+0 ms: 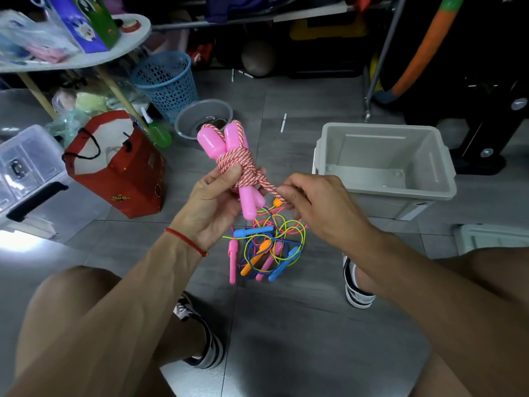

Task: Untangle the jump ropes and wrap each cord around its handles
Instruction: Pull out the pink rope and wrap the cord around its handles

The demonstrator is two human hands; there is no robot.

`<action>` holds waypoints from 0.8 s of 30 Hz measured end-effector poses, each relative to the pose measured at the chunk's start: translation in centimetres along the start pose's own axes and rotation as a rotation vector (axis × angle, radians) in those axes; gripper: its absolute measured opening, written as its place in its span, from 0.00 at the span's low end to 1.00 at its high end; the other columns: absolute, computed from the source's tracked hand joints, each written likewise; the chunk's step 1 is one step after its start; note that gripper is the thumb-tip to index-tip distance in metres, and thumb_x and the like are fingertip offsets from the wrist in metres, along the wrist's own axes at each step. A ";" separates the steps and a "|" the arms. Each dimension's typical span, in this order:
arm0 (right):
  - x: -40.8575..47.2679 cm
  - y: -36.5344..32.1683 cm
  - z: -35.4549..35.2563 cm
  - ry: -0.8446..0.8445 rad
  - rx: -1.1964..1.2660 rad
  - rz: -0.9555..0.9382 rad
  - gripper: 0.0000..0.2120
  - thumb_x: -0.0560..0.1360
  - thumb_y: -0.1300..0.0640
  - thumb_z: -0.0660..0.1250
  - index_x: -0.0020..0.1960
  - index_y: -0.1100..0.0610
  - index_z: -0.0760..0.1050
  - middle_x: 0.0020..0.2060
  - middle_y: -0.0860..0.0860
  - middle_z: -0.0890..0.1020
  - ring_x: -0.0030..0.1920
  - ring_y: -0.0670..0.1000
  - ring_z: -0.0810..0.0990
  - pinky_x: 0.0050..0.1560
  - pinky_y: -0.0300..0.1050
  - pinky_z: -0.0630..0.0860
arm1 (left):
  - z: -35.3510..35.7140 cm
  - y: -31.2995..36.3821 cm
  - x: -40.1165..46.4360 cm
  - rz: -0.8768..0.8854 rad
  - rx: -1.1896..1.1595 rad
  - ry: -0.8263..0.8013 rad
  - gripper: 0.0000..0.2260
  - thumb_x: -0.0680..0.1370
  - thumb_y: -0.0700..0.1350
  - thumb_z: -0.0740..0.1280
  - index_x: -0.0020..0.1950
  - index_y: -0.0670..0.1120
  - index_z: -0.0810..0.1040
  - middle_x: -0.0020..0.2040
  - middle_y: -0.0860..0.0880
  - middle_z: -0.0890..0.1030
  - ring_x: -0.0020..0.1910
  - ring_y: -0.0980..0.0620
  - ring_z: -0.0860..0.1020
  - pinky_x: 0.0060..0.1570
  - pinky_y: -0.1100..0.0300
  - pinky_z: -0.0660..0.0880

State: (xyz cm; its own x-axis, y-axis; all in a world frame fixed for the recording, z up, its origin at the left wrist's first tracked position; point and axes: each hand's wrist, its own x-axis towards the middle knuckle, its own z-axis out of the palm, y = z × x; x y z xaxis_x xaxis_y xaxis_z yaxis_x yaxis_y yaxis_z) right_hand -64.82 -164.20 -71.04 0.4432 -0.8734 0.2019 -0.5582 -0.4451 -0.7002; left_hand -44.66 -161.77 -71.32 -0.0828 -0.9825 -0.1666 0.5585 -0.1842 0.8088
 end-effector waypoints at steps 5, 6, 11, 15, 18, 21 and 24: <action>-0.1 -0.1 0.0 -0.081 0.143 0.099 0.09 0.79 0.49 0.66 0.45 0.52 0.81 0.31 0.46 0.82 0.33 0.43 0.83 0.42 0.46 0.80 | 0.1 -0.5 0.0 -0.029 0.022 -0.044 0.31 0.66 0.49 0.81 0.62 0.37 0.74 0.50 0.42 0.80 0.48 0.46 0.80 0.57 0.49 0.77; -0.2 -0.1 0.1 -0.105 0.169 0.109 0.08 0.79 0.51 0.67 0.45 0.52 0.82 0.31 0.46 0.82 0.32 0.40 0.82 0.41 0.43 0.79 | 0.2 -0.6 0.1 -0.030 0.012 -0.038 0.30 0.66 0.49 0.81 0.62 0.38 0.74 0.50 0.42 0.80 0.49 0.46 0.80 0.56 0.49 0.78; 0.2 0.4 -1.1 -0.184 0.168 0.237 0.05 0.75 0.56 0.69 0.45 0.48 0.83 0.31 0.37 0.82 0.34 0.35 0.80 0.42 0.34 0.75 | 0.9 -0.9 0.5 -0.013 0.033 0.060 0.40 0.63 0.47 0.83 0.69 0.33 0.70 0.55 0.36 0.78 0.51 0.42 0.82 0.52 0.47 0.79; 1.0 0.2 -2.6 -0.096 0.407 0.348 0.09 0.76 0.58 0.65 0.51 0.50 0.82 0.42 0.46 0.86 0.44 0.50 0.85 0.53 0.55 0.82 | 1.8 -1.5 0.8 -0.014 0.073 0.070 0.45 0.63 0.44 0.83 0.72 0.30 0.65 0.60 0.32 0.75 0.51 0.38 0.81 0.50 0.46 0.79; 1.5 -0.5 -3.9 -0.067 0.491 0.362 0.19 0.74 0.41 0.67 0.58 0.52 0.80 0.46 0.49 0.86 0.45 0.50 0.86 0.51 0.60 0.82 | 3.4 -1.9 1.6 -0.039 0.115 -0.001 0.36 0.70 0.42 0.78 0.72 0.32 0.68 0.64 0.32 0.76 0.57 0.38 0.80 0.57 0.46 0.78; 1.9 -0.7 -5.8 -0.072 0.513 0.373 0.13 0.76 0.45 0.70 0.56 0.52 0.79 0.45 0.55 0.86 0.43 0.54 0.85 0.49 0.61 0.83 | 5.9 -2.1 2.9 -0.073 0.157 -0.078 0.25 0.76 0.37 0.67 0.73 0.33 0.67 0.70 0.31 0.71 0.64 0.38 0.74 0.66 0.45 0.73; 2.5 0.5 -9.1 -0.028 0.588 0.468 0.05 0.76 0.57 0.72 0.50 0.56 0.78 0.43 0.59 0.85 0.39 0.56 0.84 0.48 0.59 0.84 | 9.4 -2.5 4.7 -0.080 0.195 -0.100 0.22 0.77 0.33 0.66 0.71 0.33 0.69 0.64 0.33 0.76 0.57 0.41 0.78 0.61 0.47 0.77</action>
State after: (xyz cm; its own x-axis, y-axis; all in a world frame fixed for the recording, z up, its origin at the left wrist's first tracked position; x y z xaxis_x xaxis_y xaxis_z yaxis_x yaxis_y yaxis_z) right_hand -70.40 -168.43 -64.68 0.2731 -0.9368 -0.2189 -0.2296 0.1575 -0.9604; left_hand -54.19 -166.14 -68.81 -0.2070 -0.9606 -0.1854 0.3778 -0.2533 0.8906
